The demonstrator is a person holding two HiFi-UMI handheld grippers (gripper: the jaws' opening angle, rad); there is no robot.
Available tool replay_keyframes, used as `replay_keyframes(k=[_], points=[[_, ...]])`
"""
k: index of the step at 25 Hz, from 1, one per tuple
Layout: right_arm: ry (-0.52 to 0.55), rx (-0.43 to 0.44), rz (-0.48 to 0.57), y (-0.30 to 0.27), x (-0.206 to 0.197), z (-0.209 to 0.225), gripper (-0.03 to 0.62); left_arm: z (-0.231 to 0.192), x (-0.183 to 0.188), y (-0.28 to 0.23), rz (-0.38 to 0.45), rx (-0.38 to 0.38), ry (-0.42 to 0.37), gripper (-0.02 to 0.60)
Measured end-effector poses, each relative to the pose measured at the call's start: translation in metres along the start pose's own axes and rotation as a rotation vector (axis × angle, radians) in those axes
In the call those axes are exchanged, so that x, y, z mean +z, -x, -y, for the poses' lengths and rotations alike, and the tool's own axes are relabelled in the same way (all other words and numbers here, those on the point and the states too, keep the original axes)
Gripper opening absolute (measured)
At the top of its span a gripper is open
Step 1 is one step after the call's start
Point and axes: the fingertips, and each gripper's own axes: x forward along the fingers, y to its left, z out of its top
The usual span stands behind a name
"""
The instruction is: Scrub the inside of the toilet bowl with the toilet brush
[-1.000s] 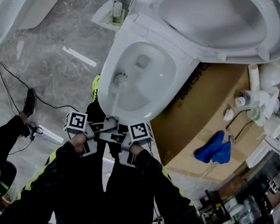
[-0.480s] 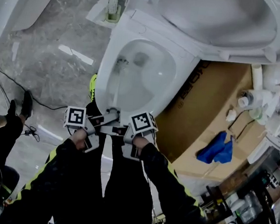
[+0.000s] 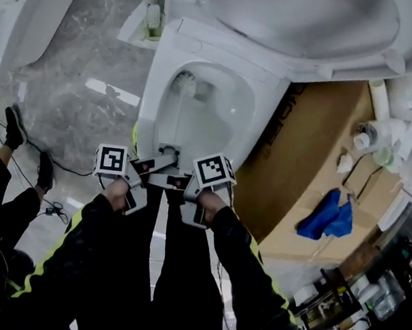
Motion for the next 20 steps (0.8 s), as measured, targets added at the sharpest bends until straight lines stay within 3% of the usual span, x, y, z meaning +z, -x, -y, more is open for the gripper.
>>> replay_keyframes(k=[20], points=[[0.041, 0.105, 0.154, 0.006, 0.03, -0.001, 0.209, -0.002, 0.016, -0.021, -0.1, 0.058, -0.104, 0.259]])
